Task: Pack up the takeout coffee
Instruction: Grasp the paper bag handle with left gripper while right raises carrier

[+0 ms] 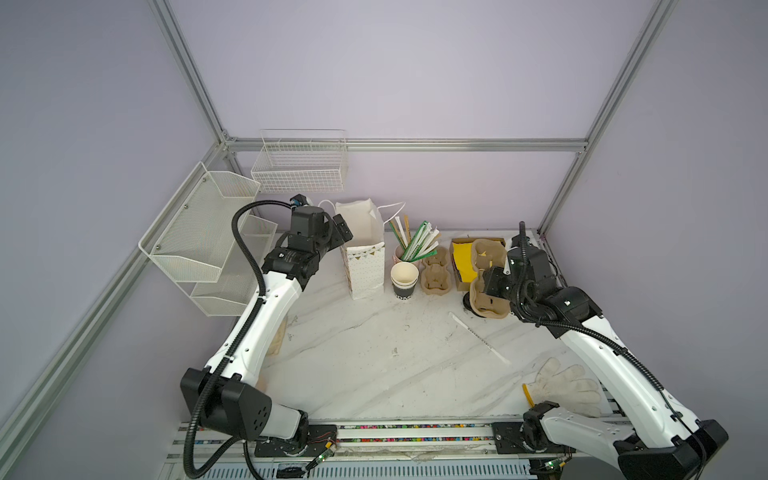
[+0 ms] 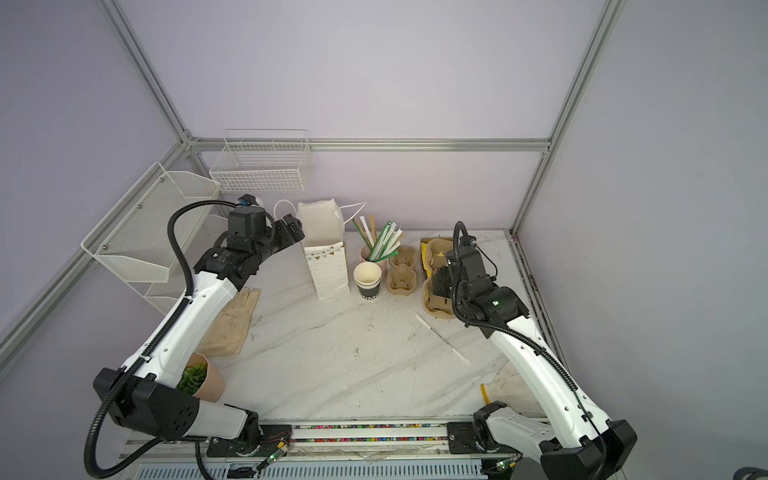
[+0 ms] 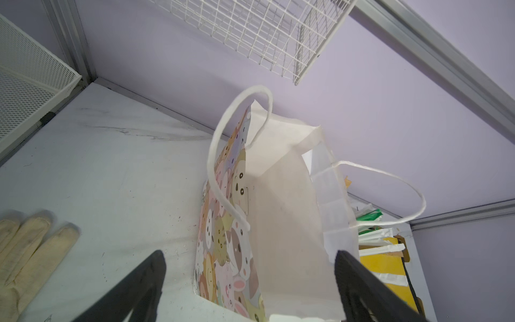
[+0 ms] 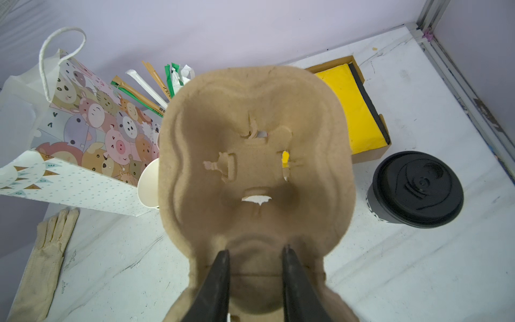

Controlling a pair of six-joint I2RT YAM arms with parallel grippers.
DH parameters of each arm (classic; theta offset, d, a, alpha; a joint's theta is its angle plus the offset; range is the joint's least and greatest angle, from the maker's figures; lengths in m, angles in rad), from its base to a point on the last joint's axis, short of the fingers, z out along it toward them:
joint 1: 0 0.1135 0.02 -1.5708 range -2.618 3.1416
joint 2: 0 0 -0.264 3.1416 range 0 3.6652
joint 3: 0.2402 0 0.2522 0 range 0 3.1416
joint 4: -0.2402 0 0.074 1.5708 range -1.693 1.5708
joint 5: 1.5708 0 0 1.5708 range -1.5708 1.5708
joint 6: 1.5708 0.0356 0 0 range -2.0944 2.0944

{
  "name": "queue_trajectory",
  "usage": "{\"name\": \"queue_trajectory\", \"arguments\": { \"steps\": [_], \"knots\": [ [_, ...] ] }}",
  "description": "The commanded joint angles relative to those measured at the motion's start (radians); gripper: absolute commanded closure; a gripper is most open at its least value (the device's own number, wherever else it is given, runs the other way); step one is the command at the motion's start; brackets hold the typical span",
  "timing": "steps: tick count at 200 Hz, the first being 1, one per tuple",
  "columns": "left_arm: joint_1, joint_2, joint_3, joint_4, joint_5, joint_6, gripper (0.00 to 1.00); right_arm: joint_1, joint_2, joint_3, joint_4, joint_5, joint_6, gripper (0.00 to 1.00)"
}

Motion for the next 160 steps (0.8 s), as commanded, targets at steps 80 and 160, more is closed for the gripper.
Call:
{"name": "queue_trajectory", "arguments": {
  "steps": [80,160],
  "knots": [
    [0.015,0.111,0.157,-0.079,0.002,0.075,0.14,0.005,0.002,0.009,0.009,-0.07,-0.033,0.72],
    [0.015,0.203,0.238,-0.118,-0.009,0.094,0.42,0.006,0.014,0.076,-0.019,-0.104,-0.048,0.72]
  ]
}}
